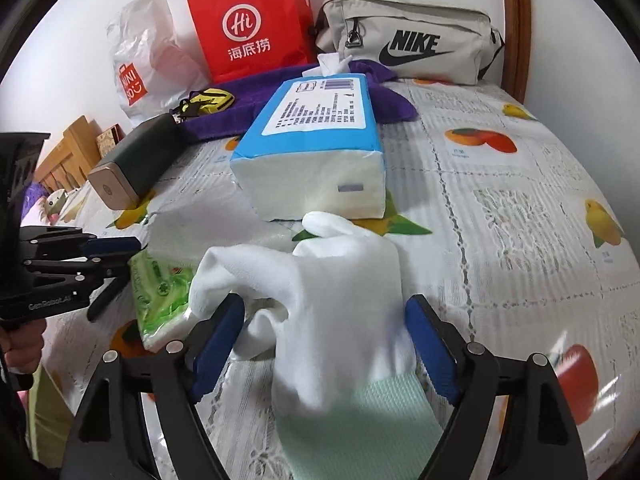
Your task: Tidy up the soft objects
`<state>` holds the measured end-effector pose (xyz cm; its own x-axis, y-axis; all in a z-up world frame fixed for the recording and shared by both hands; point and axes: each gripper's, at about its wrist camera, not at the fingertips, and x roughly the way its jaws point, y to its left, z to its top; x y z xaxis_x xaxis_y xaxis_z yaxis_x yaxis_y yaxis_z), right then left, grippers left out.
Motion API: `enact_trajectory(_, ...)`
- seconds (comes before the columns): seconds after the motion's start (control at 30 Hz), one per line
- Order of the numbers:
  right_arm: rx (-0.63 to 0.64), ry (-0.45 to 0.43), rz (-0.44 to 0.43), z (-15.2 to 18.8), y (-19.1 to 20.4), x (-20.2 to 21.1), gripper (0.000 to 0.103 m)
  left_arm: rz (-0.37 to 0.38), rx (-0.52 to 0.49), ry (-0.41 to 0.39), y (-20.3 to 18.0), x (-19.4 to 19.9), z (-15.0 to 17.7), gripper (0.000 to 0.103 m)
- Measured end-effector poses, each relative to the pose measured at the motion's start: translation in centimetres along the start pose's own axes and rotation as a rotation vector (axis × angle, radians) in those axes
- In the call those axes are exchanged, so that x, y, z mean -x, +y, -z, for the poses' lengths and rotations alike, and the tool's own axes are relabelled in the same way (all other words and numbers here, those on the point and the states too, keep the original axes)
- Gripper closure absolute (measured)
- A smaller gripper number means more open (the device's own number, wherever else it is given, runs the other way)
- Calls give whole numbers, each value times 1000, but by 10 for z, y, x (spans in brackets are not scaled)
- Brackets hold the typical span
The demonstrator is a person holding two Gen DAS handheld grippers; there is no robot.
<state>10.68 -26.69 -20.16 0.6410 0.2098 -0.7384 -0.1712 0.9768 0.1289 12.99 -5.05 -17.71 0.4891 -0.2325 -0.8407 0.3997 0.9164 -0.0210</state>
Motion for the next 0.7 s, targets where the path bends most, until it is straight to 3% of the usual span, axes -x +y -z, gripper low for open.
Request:
enact_trajectory(0.1,31,-5,53,1,6,-3,32,-12,-17,-15,-3,1,2,83)
enact_trajectory(0.17,29,-17,89,2,5,-1,61,0,0,-18,0,2,3,84)
enact_trajectory(0.23,8,-16,82,2,0,2,82,9,28,-15,4,5,4,84)
enact_trajectory(0.37,-25,9,47,0,-9,9,88,1,54,-24,7,14,9,84)
enact_trajectory(0.7,21,-73,40,-13,5,56,89,-27,121,-106,25,58,12,84)
